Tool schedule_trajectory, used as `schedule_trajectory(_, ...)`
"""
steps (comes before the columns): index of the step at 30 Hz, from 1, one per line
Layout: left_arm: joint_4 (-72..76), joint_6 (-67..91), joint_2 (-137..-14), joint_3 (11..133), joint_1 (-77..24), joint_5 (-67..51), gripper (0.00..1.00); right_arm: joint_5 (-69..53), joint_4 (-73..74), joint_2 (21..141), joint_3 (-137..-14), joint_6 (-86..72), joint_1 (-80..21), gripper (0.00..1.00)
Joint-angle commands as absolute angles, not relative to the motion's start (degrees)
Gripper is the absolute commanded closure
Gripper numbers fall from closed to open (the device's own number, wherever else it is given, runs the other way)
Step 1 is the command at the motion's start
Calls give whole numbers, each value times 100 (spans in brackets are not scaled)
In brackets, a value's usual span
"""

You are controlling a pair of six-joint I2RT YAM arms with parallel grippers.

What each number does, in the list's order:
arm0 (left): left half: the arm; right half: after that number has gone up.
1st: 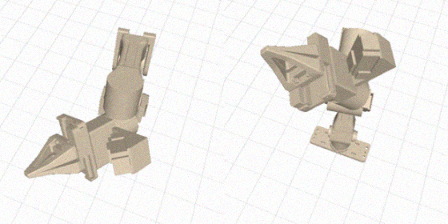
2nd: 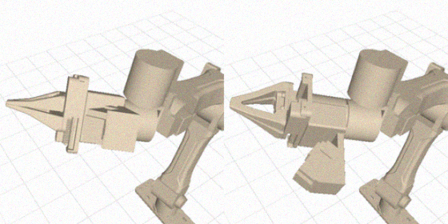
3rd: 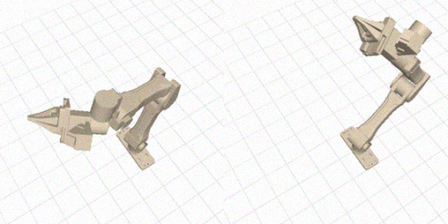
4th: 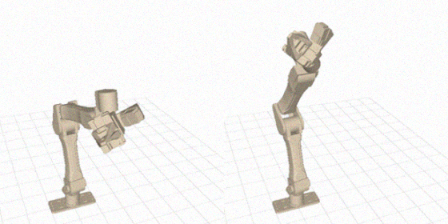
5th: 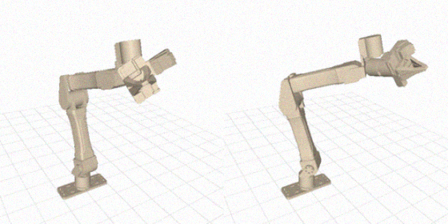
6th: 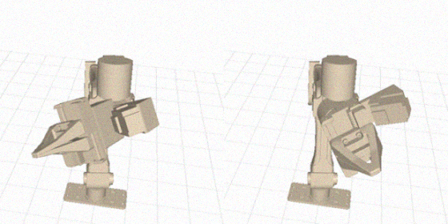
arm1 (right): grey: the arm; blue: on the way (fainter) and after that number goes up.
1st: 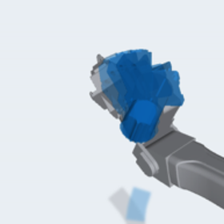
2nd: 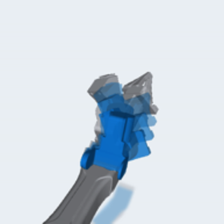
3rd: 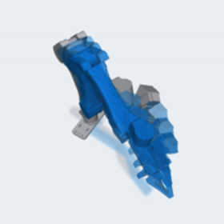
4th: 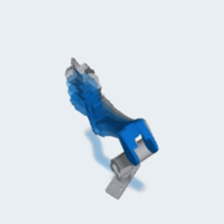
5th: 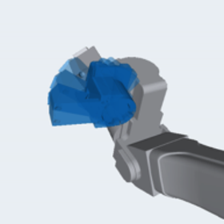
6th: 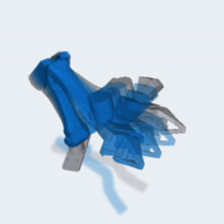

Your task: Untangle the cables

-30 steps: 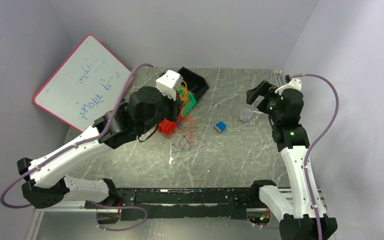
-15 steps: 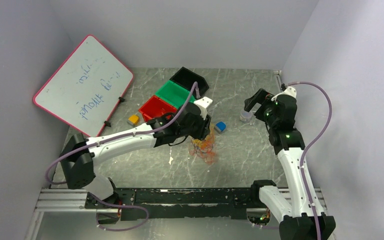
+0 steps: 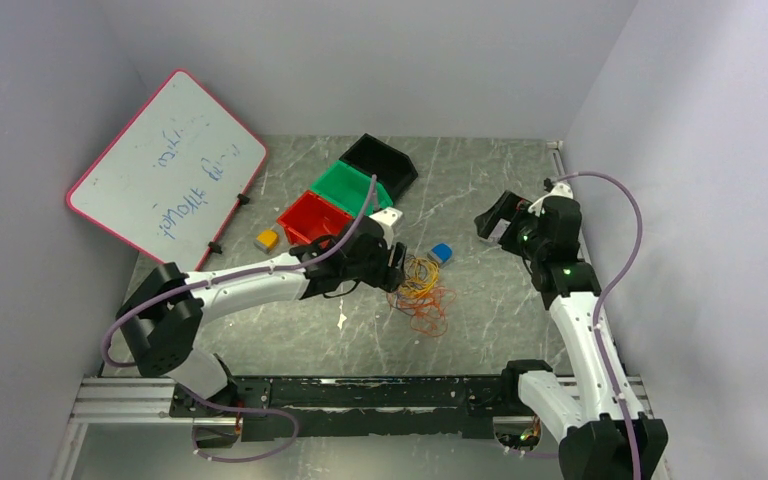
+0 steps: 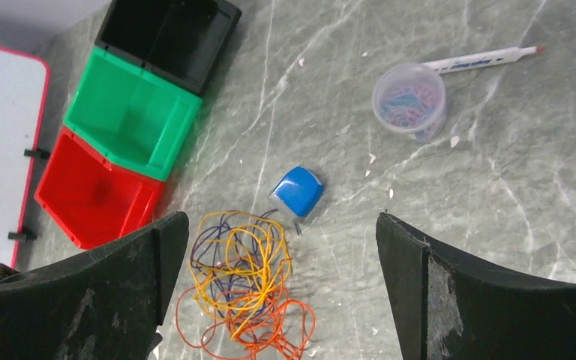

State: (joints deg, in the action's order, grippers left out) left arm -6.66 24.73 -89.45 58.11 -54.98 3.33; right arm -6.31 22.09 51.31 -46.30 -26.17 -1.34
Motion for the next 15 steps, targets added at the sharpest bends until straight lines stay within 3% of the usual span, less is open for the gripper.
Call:
schedule_trajectory(1,-261,2618,-8693,5743,-5252,-78,35,-1202,2346,5319,-4529,-2460,-110,1)
schedule_trajectory(8,125,2281,-8548,5345,-4656,-1336,44,-1494,2570,5311,-4266,-2442,-127,8)
schedule_trajectory(15,-15,2248,-8433,5141,-4649,-1370,47,-1607,2825,5214,-3922,-2632,-315,17)
